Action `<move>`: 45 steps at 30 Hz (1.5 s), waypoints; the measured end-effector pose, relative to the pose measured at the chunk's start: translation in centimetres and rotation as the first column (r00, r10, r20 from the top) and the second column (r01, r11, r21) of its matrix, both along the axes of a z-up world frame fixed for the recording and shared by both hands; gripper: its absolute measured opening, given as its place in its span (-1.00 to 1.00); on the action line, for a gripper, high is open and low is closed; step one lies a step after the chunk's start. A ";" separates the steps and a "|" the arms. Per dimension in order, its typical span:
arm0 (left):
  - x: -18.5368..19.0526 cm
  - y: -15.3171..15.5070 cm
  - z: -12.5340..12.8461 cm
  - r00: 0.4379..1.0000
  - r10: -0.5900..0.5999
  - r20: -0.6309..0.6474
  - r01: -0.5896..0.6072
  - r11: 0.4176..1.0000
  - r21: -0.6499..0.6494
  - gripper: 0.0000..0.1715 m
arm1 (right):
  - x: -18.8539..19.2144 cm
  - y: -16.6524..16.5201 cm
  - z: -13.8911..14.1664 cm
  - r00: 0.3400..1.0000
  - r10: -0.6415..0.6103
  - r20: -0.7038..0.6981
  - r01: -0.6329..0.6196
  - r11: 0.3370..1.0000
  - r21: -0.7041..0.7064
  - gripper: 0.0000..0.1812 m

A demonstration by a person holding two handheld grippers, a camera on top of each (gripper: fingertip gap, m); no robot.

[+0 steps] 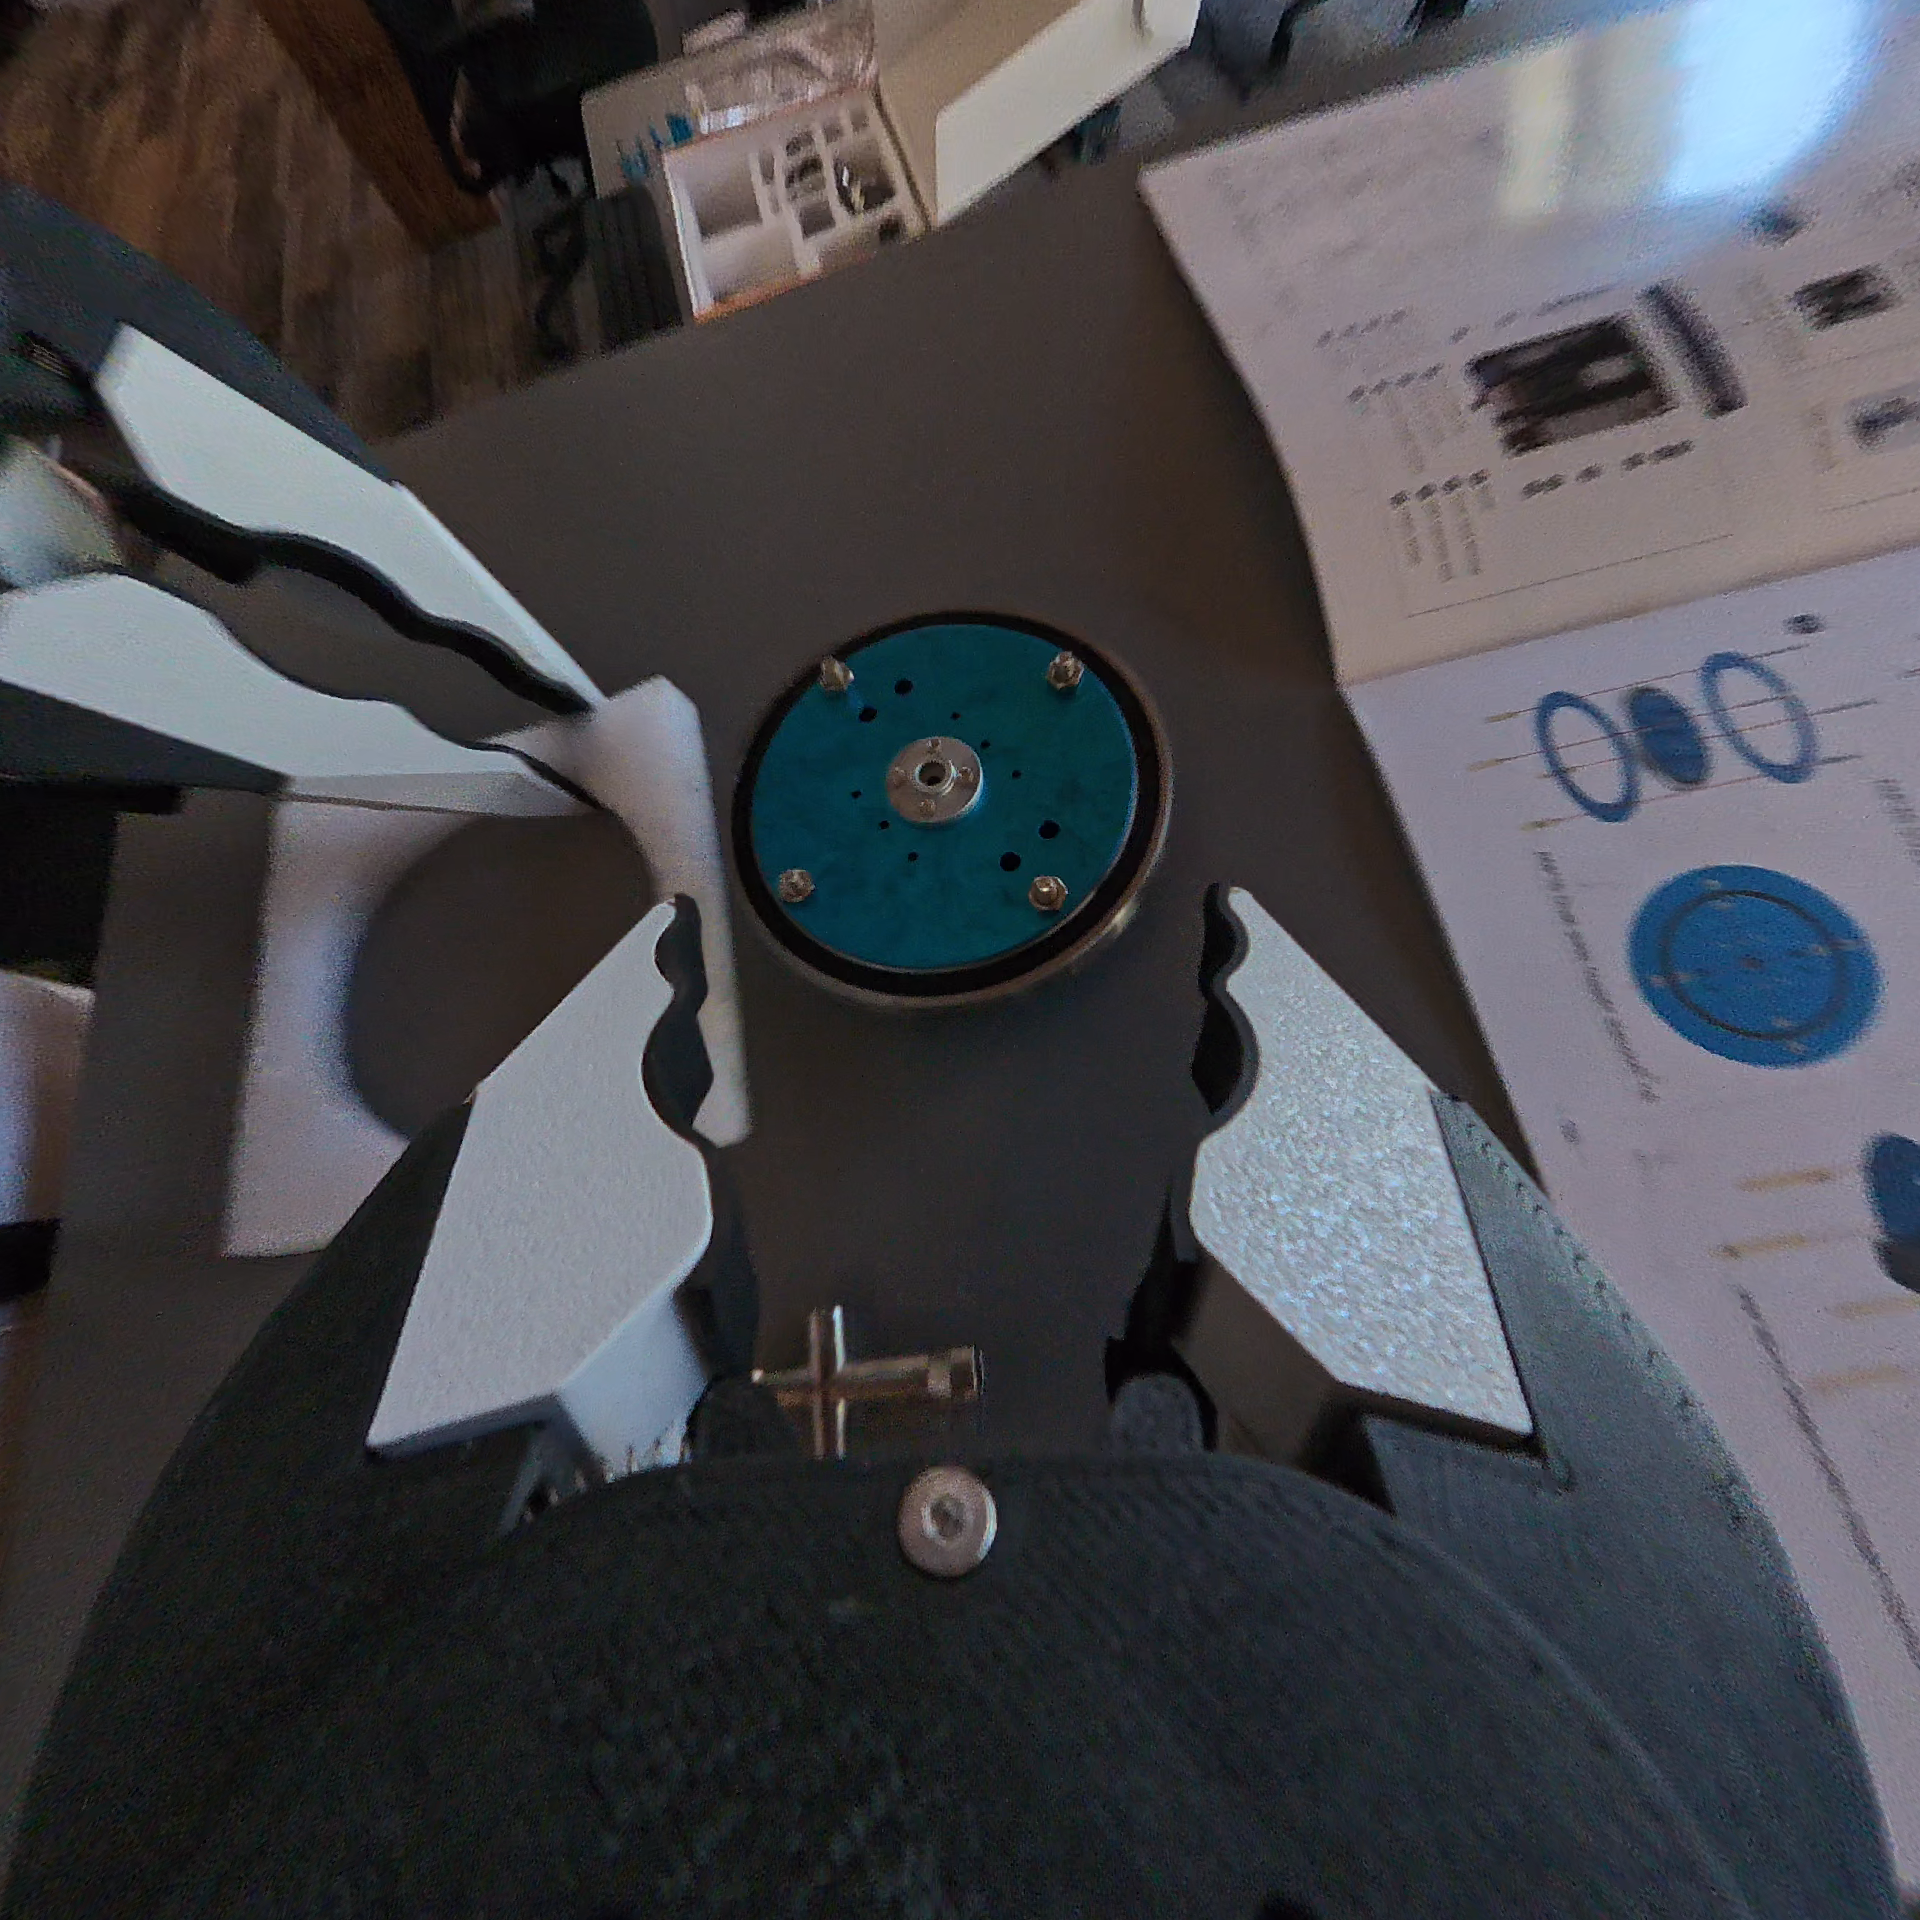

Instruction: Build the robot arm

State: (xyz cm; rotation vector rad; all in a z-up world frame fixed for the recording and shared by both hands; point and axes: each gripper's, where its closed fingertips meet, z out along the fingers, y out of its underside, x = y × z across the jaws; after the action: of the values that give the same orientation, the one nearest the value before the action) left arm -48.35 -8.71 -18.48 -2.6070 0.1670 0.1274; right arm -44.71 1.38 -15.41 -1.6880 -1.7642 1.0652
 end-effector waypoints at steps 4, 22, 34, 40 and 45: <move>1.5 0.4 0.1 0.995 0.031 0.091 -0.034 0.999 0.023 -0.60 | 3.3 -1.1 3.0 0.998 -0.009 -0.059 0.007 0.999 -0.037 0.03; 1.6 5.7 1.6 0.868 -0.037 0.496 -0.029 0.992 0.126 -0.52 | -0.4 0.6 -2.6 0.840 0.531 0.109 -0.538 0.841 0.047 -0.15; -2.4 5.4 0.7 0.903 -0.215 0.372 0.186 0.976 0.112 -0.50 | -1.4 -0.8 -2.3 0.939 0.267 0.216 -0.300 0.943 0.140 -0.08; -6.8 4.6 1.1 0.866 -0.255 0.429 0.211 0.966 0.150 -0.51 | -2.1 -1.9 -2.0 0.926 0.287 0.246 -0.330 0.931 0.153 -0.36; -7.1 3.9 1.7 0.818 -0.320 0.479 0.249 0.946 0.208 -0.47 | -3.3 -0.3 -1.7 0.901 0.354 0.252 -0.368 0.930 0.008 -0.27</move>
State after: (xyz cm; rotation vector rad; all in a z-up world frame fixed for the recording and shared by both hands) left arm -55.42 -4.86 -16.74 -2.3487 0.3420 -0.6325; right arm -47.96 1.07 -17.12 -1.5484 -2.3148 0.9730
